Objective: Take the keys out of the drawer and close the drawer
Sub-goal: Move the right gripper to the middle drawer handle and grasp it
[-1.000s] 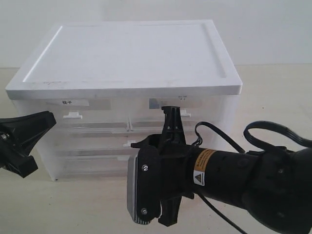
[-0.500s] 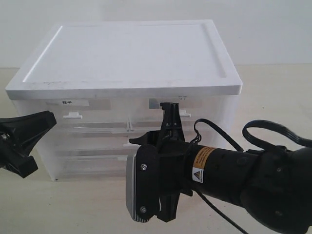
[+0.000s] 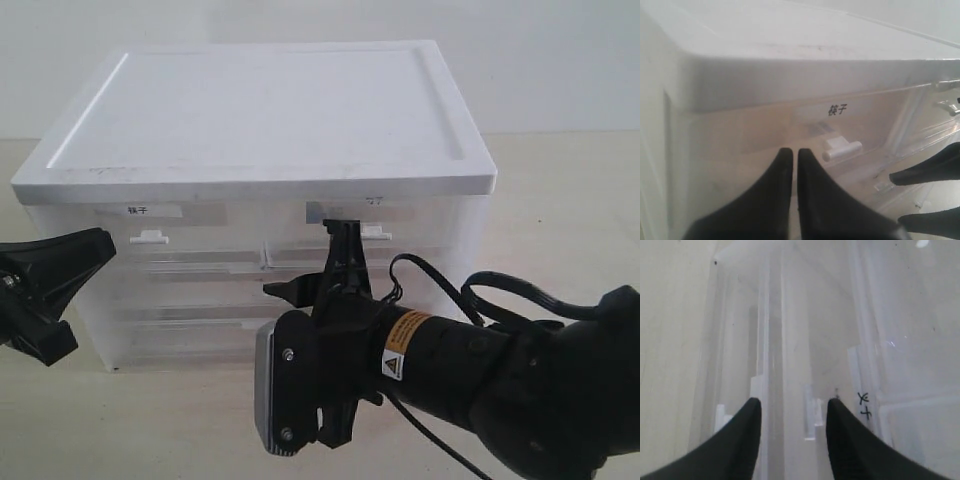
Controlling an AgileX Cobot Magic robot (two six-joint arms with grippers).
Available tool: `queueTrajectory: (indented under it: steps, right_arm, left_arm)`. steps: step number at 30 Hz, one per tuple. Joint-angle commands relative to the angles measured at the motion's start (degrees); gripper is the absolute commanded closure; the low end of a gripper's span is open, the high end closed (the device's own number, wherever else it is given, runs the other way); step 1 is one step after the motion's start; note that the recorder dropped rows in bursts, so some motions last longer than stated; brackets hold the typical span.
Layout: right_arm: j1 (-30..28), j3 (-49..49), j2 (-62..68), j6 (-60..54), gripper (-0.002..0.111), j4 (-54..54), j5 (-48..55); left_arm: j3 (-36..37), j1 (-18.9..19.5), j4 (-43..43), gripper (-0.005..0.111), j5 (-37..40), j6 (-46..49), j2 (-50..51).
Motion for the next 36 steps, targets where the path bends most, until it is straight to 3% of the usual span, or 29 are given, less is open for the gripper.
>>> queueTrajectory:
  steps: [1,11,19,25,27,32,36]
  right_arm:
    - [0.04,-0.27,-0.16,-2.26,0.071,0.58,-1.26]
    - [-0.07,-0.27,3.27,-5.09,0.071,6.31,-2.21]
    - [-0.07,-0.27,3.33,-5.09,0.071,6.41,-10.91]
    - [-0.07,-0.27,3.33,-5.09,0.071,10.32,-8.52]
    - [-0.07,-0.27,3.33,-5.09,0.077,12.39,-8.31]
    - [-0.07,-0.27,3.33,-5.09,0.109,13.00,-7.49]
    - [-0.07,-0.27,3.33,-5.88,0.108,13.00,-4.58]
  left_arm:
    - [-0.24,0.06,0.41,0.102,-0.56,-0.33,0.37]
    - [-0.24,0.06,1.31,0.102,-0.56,-0.33,0.37]
    - [-0.24,0.06,1.35,0.102,-0.56,-0.33,0.37]
    - [-0.24,0.06,1.35,0.102,-0.56,-0.33,0.37]
    - [-0.24,0.06,1.35,0.102,-0.56,-0.33,0.37]
    - [-0.24,0.06,1.35,0.102,-0.56,-0.33,0.37]
    - [-0.24,0.06,1.35,0.102,-0.56,-0.33,0.37]
